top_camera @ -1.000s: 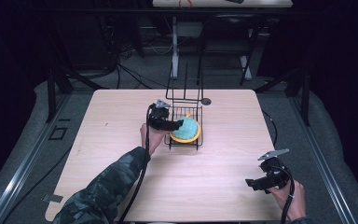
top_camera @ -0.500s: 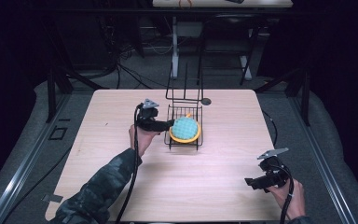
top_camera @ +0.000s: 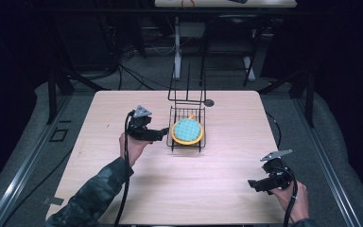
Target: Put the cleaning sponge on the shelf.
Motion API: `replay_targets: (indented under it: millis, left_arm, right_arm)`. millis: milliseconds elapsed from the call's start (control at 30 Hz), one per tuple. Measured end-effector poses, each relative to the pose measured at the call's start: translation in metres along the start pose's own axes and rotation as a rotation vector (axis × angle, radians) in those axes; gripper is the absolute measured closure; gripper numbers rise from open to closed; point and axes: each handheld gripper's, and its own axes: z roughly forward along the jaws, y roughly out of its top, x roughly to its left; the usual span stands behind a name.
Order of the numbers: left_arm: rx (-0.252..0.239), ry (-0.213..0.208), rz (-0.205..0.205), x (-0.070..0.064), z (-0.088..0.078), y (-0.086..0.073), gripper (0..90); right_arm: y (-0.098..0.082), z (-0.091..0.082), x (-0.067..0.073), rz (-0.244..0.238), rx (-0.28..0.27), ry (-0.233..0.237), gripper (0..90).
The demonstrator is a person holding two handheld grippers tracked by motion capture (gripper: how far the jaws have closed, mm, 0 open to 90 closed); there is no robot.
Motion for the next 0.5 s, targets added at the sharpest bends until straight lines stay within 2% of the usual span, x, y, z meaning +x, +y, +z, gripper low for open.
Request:
replay_targets:
  millis: [167,267,500]
  left_arm:
    - [0.006,0.014,-0.008,0.004,-0.015,-0.009,10.3]
    - [0.037,0.025,0.002,0.007,-0.023,-0.017,9.5]
    - [0.085,0.037,-0.020,0.016,-0.041,-0.037,6.4]
  right_arm:
    - [0.000,0.000,0.000,0.002,-0.004,0.001,8.0]
    - [0.000,0.001,0.000,0.007,0.001,0.004,8.0]
    - [0.000,0.001,0.000,0.001,0.009,0.001,8.1]
